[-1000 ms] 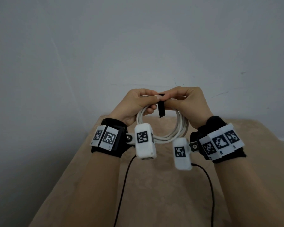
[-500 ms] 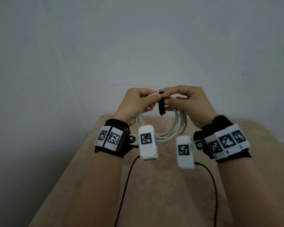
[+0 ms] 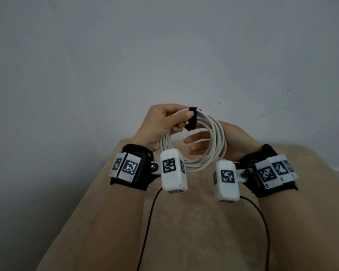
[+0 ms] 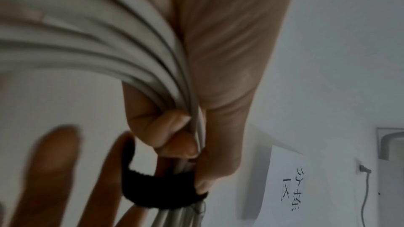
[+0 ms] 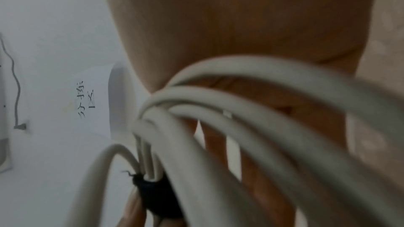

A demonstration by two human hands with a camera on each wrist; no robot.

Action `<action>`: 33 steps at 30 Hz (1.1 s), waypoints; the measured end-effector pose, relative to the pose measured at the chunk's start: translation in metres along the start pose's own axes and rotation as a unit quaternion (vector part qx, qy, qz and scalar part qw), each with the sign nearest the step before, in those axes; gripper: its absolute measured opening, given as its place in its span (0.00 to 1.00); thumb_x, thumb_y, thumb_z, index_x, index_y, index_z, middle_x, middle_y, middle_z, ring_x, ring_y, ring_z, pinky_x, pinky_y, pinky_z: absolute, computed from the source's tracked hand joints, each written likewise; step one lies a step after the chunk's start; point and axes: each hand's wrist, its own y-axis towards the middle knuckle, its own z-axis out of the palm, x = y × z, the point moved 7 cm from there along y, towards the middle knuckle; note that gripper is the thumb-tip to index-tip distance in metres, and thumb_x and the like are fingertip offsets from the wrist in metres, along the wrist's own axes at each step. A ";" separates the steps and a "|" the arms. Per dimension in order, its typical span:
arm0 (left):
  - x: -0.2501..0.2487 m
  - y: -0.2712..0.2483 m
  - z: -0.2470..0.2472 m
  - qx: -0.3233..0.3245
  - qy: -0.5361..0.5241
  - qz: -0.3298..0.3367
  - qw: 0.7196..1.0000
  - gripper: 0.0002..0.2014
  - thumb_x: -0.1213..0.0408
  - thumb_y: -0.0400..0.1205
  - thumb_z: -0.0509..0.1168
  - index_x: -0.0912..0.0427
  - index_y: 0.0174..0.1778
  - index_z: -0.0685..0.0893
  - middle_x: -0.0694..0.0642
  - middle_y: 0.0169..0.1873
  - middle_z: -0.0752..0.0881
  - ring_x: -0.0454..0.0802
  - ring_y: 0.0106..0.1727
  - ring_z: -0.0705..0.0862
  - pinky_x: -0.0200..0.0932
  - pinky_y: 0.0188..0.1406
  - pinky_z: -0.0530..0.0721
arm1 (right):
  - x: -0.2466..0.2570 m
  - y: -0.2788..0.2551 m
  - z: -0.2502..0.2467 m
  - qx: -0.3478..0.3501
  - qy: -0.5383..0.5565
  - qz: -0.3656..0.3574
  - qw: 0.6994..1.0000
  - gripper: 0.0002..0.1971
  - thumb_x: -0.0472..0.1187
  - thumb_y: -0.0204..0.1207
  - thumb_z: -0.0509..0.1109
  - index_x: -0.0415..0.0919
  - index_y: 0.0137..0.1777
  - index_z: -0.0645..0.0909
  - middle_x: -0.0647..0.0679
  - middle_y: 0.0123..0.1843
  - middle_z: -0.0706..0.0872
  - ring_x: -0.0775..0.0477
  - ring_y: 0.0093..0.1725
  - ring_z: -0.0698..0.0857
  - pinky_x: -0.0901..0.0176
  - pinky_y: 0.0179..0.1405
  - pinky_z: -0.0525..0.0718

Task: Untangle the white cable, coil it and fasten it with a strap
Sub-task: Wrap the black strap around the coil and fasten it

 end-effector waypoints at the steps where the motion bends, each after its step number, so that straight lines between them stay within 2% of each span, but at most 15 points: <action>1: 0.001 0.000 0.001 0.005 0.007 -0.003 1.000 0.04 0.76 0.79 0.66 0.71 0.46 0.87 0.62 0.35 0.80 0.43 0.25 0.74 0.31 0.23 0.72 | -0.004 0.000 0.000 0.002 0.001 0.019 1.000 0.25 0.54 0.70 0.64 0.37 0.60 0.82 0.33 0.43 0.88 0.41 0.35 0.89 0.49 0.38 0.91; 3: 0.003 -0.001 0.004 0.023 0.022 -0.007 0.999 0.06 0.77 0.79 0.66 0.73 0.49 0.86 0.62 0.35 0.80 0.42 0.24 0.74 0.31 0.23 0.73 | -0.008 0.000 0.000 0.001 0.025 0.041 0.999 0.22 0.54 0.74 0.63 0.36 0.56 0.83 0.33 0.38 0.89 0.40 0.33 0.89 0.49 0.38 0.91; 5: 0.004 -0.002 0.007 0.043 0.038 -0.009 0.998 0.07 0.77 0.79 0.67 0.73 0.50 0.86 0.60 0.31 0.82 0.41 0.25 0.75 0.31 0.24 0.73 | -0.010 0.002 -0.003 -0.006 0.025 0.047 0.999 0.19 0.49 0.80 0.59 0.33 0.53 0.83 0.33 0.39 0.89 0.41 0.35 0.90 0.48 0.40 0.91; 7: 0.007 -0.003 0.010 0.057 0.061 -0.013 0.996 0.06 0.76 0.78 0.67 0.70 0.48 0.87 0.53 0.26 0.84 0.40 0.25 0.76 0.31 0.25 0.74 | -0.008 0.004 -0.003 -0.014 0.018 0.021 1.000 0.17 0.44 0.82 0.58 0.31 0.52 0.83 0.33 0.41 0.89 0.42 0.36 0.90 0.49 0.43 0.90; 9: 0.009 -0.004 0.011 0.064 0.081 -0.016 0.995 0.05 0.76 0.78 0.67 0.67 0.47 0.88 0.50 0.24 0.84 0.39 0.25 0.77 0.30 0.26 0.75 | -0.007 0.006 -0.005 -0.023 0.031 -0.012 0.999 0.13 0.40 0.77 0.62 0.31 0.53 0.83 0.34 0.42 0.90 0.44 0.36 0.90 0.51 0.42 0.91; 12: 0.010 -0.004 0.012 0.067 0.081 -0.020 0.994 0.05 0.75 0.78 0.68 0.68 0.48 0.88 0.51 0.25 0.85 0.40 0.25 0.77 0.30 0.26 0.75 | -0.006 0.008 -0.011 -0.046 0.036 -0.043 0.997 0.15 0.36 0.69 0.67 0.30 0.54 0.84 0.34 0.44 0.89 0.45 0.39 0.91 0.55 0.40 0.91; 13: 0.010 -0.004 0.012 0.068 0.077 -0.022 0.994 0.06 0.76 0.78 0.68 0.69 0.48 0.87 0.51 0.25 0.85 0.40 0.25 0.77 0.30 0.26 0.75 | -0.004 0.008 -0.013 -0.057 0.027 -0.052 0.997 0.15 0.34 0.68 0.68 0.29 0.53 0.84 0.34 0.44 0.89 0.45 0.40 0.91 0.56 0.40 0.91; 16: 0.010 -0.005 0.015 0.076 0.066 -0.028 0.994 0.06 0.77 0.78 0.67 0.70 0.49 0.87 0.51 0.25 0.85 0.41 0.25 0.76 0.31 0.25 0.74 | 0.003 0.006 -0.020 -0.096 -0.015 -0.078 0.992 0.06 0.27 0.75 0.66 0.30 0.46 0.84 0.37 0.39 0.90 0.46 0.35 0.91 0.59 0.34 0.89; 18: 0.010 -0.006 0.016 0.083 0.050 -0.032 0.995 0.06 0.77 0.77 0.67 0.70 0.47 0.87 0.53 0.25 0.85 0.41 0.25 0.76 0.31 0.24 0.74 | 0.006 0.004 -0.022 -0.113 -0.031 -0.084 0.990 0.05 0.28 0.76 0.66 0.30 0.42 0.84 0.38 0.34 0.90 0.47 0.31 0.90 0.60 0.31 0.88; 23: 0.011 -0.008 0.018 0.096 0.029 -0.040 0.994 0.10 0.70 0.71 0.71 0.70 0.46 0.87 0.52 0.24 0.83 0.41 0.25 0.76 0.30 0.23 0.73 | 0.012 0.003 -0.023 -0.129 -0.076 -0.105 0.983 0.04 0.28 0.76 0.68 0.30 0.41 0.84 0.41 0.30 0.90 0.48 0.29 0.89 0.59 0.33 0.89; 27: 0.010 -0.009 0.017 0.096 0.046 -0.042 0.993 0.07 0.76 0.76 0.68 0.70 0.48 0.87 0.51 0.23 0.84 0.40 0.25 0.77 0.29 0.24 0.74 | 0.019 -0.002 -0.022 -0.142 -0.114 -0.125 0.975 0.04 0.29 0.73 0.71 0.33 0.40 0.87 0.42 0.32 0.90 0.47 0.30 0.89 0.56 0.37 0.91; 33: 0.004 -0.011 0.017 0.099 0.039 -0.031 0.994 0.08 0.77 0.78 0.66 0.72 0.52 0.85 0.49 0.22 0.83 0.39 0.24 0.76 0.29 0.23 0.72 | 0.038 -0.010 -0.017 -0.166 -0.152 -0.167 0.960 0.02 0.31 0.71 0.75 0.32 0.42 0.88 0.37 0.36 0.91 0.40 0.34 0.90 0.54 0.40 0.91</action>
